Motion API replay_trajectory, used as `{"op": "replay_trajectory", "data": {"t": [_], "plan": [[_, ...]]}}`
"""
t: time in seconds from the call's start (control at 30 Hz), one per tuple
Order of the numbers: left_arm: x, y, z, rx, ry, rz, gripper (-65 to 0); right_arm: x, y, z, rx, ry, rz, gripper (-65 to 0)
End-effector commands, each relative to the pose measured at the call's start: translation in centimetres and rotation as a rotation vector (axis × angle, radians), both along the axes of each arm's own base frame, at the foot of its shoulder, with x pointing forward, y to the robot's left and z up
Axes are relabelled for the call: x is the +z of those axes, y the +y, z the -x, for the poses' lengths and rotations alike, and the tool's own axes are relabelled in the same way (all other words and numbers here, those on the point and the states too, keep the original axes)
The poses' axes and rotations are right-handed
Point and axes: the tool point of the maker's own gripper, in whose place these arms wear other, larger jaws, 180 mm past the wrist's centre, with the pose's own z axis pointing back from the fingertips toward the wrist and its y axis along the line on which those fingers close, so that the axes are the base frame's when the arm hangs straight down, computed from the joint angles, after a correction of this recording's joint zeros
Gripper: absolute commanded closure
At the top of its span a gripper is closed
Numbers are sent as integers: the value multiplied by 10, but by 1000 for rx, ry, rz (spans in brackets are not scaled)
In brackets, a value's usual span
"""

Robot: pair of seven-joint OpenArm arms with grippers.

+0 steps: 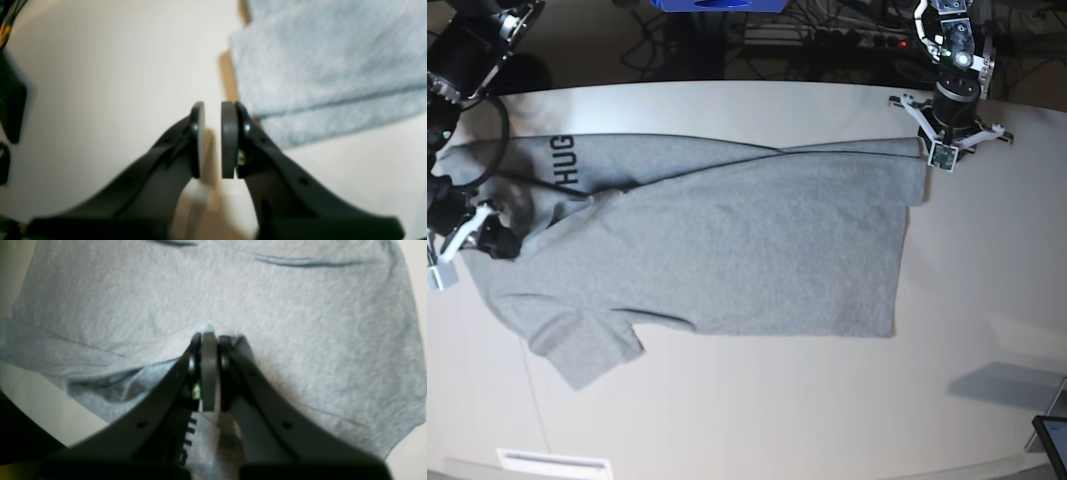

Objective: Fold the T-shirt properly
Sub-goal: 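Release the shirt and raise both grippers away from it, then move the right gripper to the shirt's sleeve side near the printed text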

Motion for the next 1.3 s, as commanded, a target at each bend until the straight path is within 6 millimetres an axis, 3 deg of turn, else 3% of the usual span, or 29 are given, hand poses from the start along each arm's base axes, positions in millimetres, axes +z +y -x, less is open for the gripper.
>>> {"op": "replay_trajectory", "data": {"t": [0.0, 0.43, 0.67, 1.27], "plan": [[10, 0, -4, -10, -37, -8, -94, 18, -6, -12, -5, -63, 0, -1], [2, -19, 6, 34, -36, 57, -94, 40, -17, -38, -9, -114, 9, -1], [2, -20, 13, 35, -26, 57, -94, 37, -6, -54, 51, -89, 1, -1], [-2, -21, 22, 36, -3, 60, -94, 43, -5, -61, 40, -118, -18, -1]]}}
